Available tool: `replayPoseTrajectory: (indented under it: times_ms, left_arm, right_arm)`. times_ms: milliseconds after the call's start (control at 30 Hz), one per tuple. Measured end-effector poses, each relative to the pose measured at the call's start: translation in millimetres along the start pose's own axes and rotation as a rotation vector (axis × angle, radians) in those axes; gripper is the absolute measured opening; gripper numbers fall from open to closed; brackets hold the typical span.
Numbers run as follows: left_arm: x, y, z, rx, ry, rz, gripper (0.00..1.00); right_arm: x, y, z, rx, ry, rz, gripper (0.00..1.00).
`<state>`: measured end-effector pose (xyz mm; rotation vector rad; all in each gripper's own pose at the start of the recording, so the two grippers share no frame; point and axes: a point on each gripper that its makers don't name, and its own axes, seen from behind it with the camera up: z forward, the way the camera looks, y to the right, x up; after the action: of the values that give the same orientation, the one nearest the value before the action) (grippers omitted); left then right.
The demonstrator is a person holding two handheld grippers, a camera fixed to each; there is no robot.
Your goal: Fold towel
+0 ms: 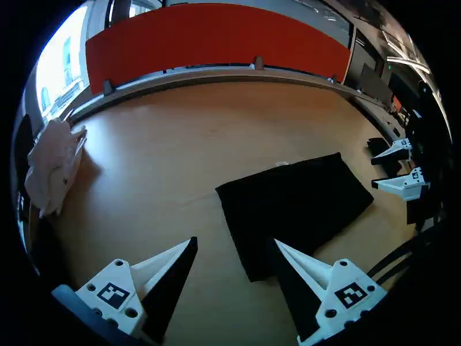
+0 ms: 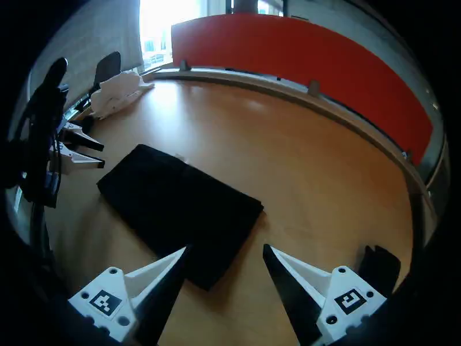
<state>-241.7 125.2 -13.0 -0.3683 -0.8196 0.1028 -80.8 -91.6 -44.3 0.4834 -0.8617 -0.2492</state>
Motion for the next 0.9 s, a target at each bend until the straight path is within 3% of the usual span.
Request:
replayPoseTrajectory:
  times_ms: [300, 900]
  left_arm:
    - [-13, 5.0, -7.2, 0.004, -0.003, -0.023, 0.88]
    - [-30, -5.5, -24.6, 0.056, 0.000, -0.087, 0.88]
  right_arm:
    - [-7, -6, -6.3, 0.006, 0.000, 0.002, 0.93]
    - [-7, -13, -2.8, 0.061, -0.007, -0.071, 0.93]
